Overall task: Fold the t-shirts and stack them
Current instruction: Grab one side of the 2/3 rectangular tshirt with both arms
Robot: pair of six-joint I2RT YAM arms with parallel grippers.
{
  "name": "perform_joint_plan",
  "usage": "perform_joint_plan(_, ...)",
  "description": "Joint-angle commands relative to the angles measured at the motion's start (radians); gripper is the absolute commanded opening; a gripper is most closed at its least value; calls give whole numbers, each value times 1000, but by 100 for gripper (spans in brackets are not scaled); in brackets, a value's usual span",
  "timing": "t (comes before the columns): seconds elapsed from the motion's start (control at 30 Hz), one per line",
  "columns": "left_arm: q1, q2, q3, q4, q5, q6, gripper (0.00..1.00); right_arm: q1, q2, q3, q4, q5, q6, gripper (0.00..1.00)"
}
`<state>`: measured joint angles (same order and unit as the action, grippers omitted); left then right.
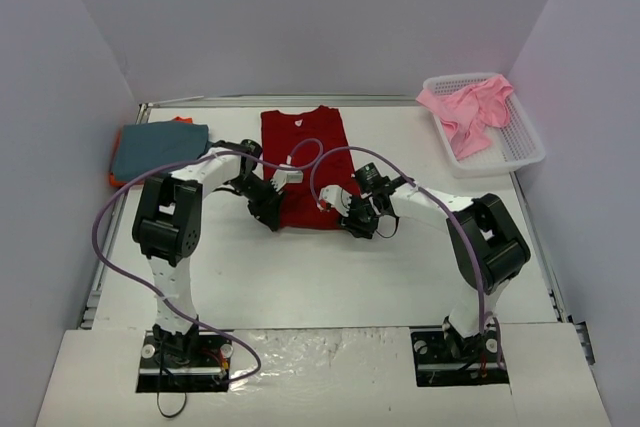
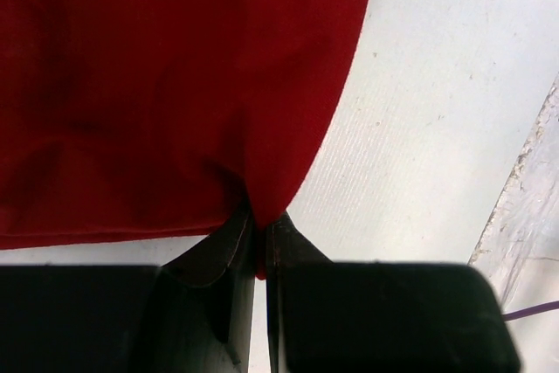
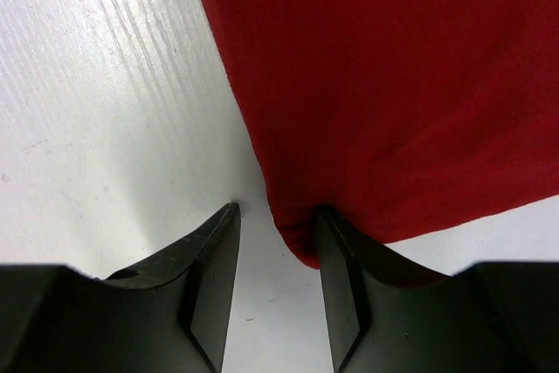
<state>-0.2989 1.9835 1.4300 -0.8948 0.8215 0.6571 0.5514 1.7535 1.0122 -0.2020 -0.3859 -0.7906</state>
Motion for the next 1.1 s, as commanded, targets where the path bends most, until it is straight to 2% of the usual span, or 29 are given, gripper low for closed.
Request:
perform_joint_plan(0.0,6,-8,40,-50,36,36,2,8,12,-29,-24,13,-15,37)
perform_joint_plan(0.1,6,-9,38,-50,30,39,2,7,24,-35,-20,36,-18,35)
perform_joint_plan(0.2,7,-21,38,-46,24,36,2,7,41,-18,-10,70,-10,15)
perform_joint_plan(0.23,7,-25,35,-44,22,35,2,7,46,-14,-10,77,-6,3)
perform_joint_plan(0.27,7,-35,37,-43,19,30,2,7,44,-8,-11,85,-1,0)
perform_joint_plan(0.47,6,-116,1,2,-16,-3,2,10,-25,29,-91,96,19,0)
perform_joint_plan(0.6,-6,-208,-55,42,-36,-10,2,22,-99,75,-253,68,39,0)
perform_joint_plan(0.83,-91,-351,-186,50,-134,1,2,59,-244,134,-483,-60,53,0)
perform_joint_plan(1.07,-158,-463,-235,-95,-98,108,2,56,-327,178,-687,-197,-5,0)
